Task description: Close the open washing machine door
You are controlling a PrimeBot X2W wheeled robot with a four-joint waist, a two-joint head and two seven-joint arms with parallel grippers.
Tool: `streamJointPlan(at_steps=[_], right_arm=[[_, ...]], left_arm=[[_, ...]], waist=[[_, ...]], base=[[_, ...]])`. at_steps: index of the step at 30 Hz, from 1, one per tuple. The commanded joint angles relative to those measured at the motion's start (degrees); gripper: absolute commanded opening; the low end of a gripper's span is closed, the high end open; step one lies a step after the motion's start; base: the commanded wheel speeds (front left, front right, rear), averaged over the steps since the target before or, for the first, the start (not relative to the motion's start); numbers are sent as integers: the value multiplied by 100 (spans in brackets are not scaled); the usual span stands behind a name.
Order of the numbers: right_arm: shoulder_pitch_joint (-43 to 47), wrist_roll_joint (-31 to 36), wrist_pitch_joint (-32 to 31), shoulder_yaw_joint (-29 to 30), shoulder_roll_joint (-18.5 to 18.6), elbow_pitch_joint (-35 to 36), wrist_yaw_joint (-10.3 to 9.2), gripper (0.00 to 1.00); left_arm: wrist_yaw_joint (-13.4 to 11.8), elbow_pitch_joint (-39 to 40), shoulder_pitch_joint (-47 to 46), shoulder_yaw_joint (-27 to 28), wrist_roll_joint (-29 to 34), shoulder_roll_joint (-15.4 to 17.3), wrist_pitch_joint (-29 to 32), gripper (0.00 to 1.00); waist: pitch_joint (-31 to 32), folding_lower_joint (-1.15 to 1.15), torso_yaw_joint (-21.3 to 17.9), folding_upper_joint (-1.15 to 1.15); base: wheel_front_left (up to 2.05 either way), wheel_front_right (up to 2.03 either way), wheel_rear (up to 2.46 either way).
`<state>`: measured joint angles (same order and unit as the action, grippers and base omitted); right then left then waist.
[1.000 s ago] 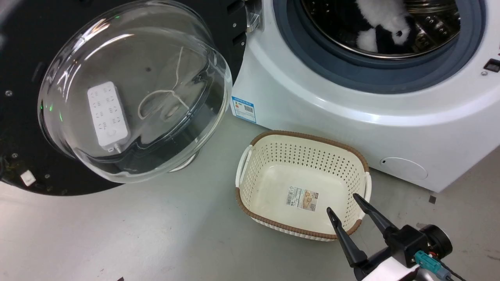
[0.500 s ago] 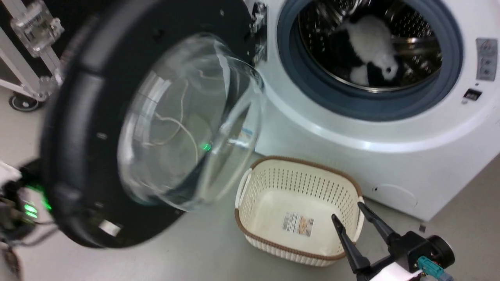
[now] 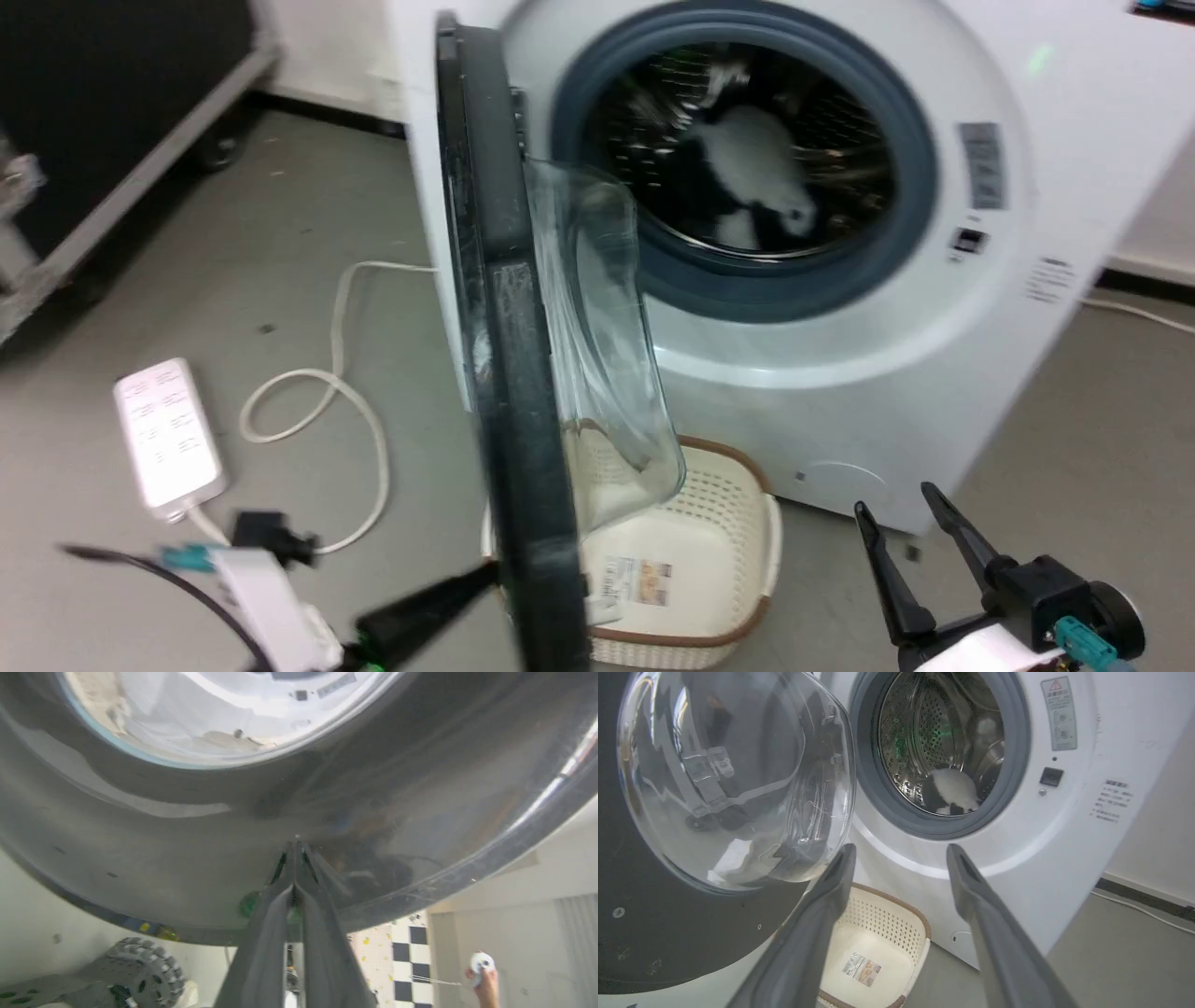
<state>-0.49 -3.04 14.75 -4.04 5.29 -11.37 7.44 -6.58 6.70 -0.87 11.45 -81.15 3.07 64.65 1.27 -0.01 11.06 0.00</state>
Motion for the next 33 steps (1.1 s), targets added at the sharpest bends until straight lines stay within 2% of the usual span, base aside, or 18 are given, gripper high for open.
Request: streamJointPlan(at_steps=[1,6,12,17,21,24,27,31,33], right_arm=[[5,38,25,20,6,7,5,100],[-81,67,25,4,42,12,5,100],[-202,52,25,11,49,17,5,100],[-267,15,25,-10,-1,-5,5,100],[-267,-15,25,-56,-54,-44,5,100],[-261,-33,25,-101,-97,-58,5,100],[-224,-44,25,-120,-131,-68,5,100],[-168,-57,25,-140,-150,-62,5,100],[-106,-71,25,-131,-132,-28,5,100]], left_arm=[[-25,49,184,-311,-311,-15,-297,0],[196,-112,309,-1310,-953,-18,-1425,0],[560,-527,-246,-2141,-1568,-18,-2647,0],[715,-1119,-1012,-2488,-1872,-19,-3592,0],[868,-1801,-1791,-2613,-2071,-19,-4510,0],[1014,-2322,-2286,-2698,-2298,-19,-5171,0],[1183,-2693,-2556,-2847,-2485,-19,-5500,0],[1346,-2875,-2504,-3008,-2380,-12,-5605,0],[1395,-2720,-2156,-3118,-1964,130,-5730,0]], waist=[[-83,1,-410,0],[-342,1,-1131,0],[-699,1,-2073,0],[-964,1,-2789,0],[-1090,1,-3159,0],[-1119,1,-3303,0],[-1089,1,-3278,0],[-957,1,-3021,0],[-780,1,-2753,0]], base=[[0,0,0],[0,0,0],[0,0,0],[0,0,0],[0,0,0],[0,0,0],[0,0,0],[0,0,0],[0,0,0]])
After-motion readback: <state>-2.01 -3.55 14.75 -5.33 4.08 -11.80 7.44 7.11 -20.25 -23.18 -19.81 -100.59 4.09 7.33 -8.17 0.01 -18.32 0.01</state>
